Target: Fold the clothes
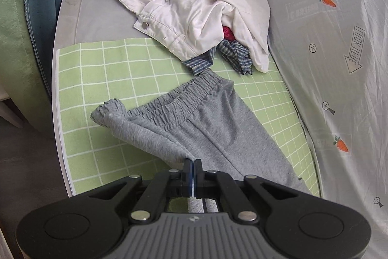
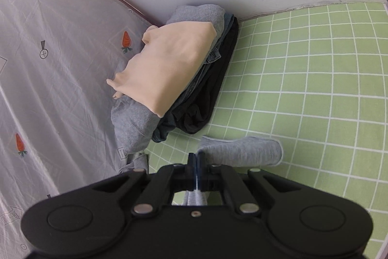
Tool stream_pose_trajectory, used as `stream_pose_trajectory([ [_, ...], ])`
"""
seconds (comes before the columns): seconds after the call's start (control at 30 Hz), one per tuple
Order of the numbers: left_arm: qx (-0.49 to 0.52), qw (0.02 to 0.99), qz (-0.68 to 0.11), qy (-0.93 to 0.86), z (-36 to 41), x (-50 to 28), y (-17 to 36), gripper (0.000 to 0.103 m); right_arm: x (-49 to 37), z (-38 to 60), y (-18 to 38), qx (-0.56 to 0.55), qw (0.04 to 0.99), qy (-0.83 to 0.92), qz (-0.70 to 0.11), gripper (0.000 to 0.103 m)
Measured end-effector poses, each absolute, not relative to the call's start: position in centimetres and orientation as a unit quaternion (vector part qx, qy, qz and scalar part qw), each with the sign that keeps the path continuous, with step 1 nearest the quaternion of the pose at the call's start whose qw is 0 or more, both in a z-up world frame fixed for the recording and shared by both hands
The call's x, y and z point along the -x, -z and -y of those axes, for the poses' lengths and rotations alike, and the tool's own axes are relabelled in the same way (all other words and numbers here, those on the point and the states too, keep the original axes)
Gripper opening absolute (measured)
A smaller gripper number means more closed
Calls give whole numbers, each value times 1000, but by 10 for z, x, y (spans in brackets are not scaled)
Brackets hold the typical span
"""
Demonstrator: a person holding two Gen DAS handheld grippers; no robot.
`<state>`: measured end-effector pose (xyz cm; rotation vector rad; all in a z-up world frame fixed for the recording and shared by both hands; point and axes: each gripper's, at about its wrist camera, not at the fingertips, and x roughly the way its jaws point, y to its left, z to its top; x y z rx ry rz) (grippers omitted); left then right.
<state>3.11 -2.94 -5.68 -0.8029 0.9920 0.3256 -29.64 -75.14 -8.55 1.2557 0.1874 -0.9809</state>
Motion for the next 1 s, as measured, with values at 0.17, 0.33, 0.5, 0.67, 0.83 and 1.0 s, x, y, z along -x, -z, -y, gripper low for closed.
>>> stream_pose_trajectory([
  [0.17,356,817,-431,-139,32,-33,25,0,310,747,57,-588,685,429,-33,1],
  [0.33,369,796,-452,-161,21,-44,48,0,309,760,66,-588,665,456,-62,1],
  [0.5,344,827,-425,-129,32,-58,25,0,296,764,73,-591,666,448,-84,0],
  [0.67,340,832,-421,-117,40,-95,29,0,270,772,87,-576,674,442,-136,0],
  [0.83,339,830,-429,-112,50,-95,43,0,244,780,101,-559,680,434,-188,3],
  [1.0,334,822,-444,-123,47,-84,55,0,212,770,149,-570,657,413,-270,12],
])
